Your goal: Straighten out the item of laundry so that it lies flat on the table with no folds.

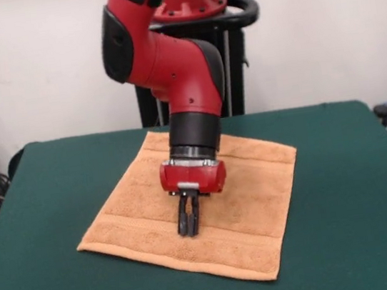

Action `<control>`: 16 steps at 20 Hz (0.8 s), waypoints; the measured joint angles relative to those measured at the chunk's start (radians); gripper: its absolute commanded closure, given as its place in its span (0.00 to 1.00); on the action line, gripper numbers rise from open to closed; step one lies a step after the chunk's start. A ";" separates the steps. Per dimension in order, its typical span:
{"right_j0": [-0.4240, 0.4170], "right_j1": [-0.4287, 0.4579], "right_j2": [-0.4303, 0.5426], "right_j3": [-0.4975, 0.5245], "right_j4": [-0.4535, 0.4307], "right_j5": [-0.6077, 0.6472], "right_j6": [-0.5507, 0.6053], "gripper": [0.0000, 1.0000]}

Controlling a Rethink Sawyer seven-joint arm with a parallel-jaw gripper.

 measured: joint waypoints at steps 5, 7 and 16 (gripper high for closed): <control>-0.070 -0.162 0.106 0.093 -0.101 0.276 0.000 1.00; -0.085 -0.201 0.127 0.123 -0.111 0.338 0.000 1.00; -0.152 -0.404 0.234 0.292 -0.144 0.548 0.000 1.00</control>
